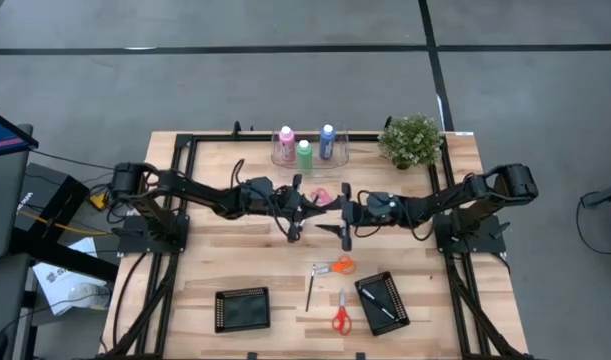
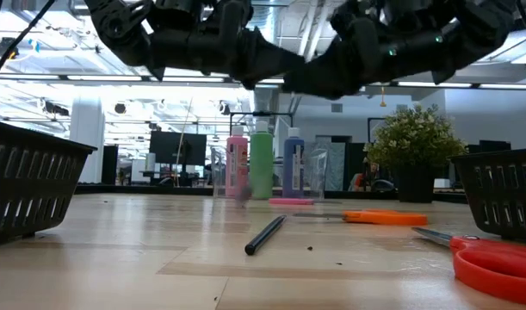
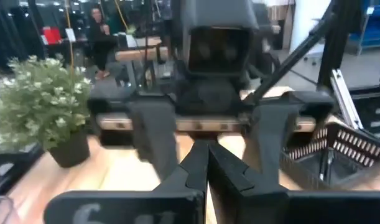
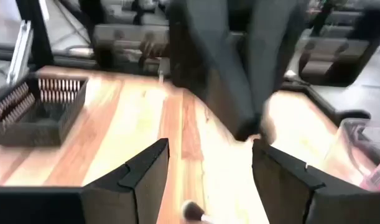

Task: Pick & Place Paint Supplies
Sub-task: Put the black paint brush into the right black bin

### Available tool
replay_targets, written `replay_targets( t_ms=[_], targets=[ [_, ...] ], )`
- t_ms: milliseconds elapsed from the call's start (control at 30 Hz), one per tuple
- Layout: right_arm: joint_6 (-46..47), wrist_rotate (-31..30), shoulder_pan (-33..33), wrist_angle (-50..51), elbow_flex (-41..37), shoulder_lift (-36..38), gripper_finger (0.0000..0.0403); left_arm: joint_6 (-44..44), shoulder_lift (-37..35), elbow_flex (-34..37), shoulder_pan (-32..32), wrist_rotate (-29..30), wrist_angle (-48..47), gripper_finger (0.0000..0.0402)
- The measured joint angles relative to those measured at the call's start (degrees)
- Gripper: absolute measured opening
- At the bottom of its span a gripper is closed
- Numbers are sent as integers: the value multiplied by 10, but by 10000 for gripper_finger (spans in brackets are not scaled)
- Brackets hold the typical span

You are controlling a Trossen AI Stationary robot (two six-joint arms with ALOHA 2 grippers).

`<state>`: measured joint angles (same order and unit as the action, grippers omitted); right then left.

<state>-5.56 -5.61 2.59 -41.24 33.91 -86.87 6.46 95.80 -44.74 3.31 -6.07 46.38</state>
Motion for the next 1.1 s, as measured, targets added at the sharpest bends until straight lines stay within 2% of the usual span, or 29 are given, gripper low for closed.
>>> replay_targets(
  t_ms=[100, 367, 433, 533, 633, 900, 1100],
  targets=[
    [8, 0, 0, 19, 6, 4, 206, 10, -19, 4, 0, 0, -80, 0],
    [9, 0, -12, 198, 21, 2, 196, 25, -158, 4, 0, 9, -365, 0],
    [9, -1, -18, 215, 27, 2, 198, 25, -174, 4, 0, 9, -421, 0],
    [-3, 5, -23, 220, 29, 3, 199, 49, -155, 5, -2, 29, -473, 0],
    [-3, 10, -25, 225, 29, 3, 197, 70, -108, 4, -3, 31, -475, 7],
    [70, 10, -19, 231, 28, 3, 198, -76, 30, -43, 24, 36, -425, 73],
    [78, -63, 3, 274, 28, 3, 198, -130, 52, -96, 23, 43, -487, 129]
  ],
)
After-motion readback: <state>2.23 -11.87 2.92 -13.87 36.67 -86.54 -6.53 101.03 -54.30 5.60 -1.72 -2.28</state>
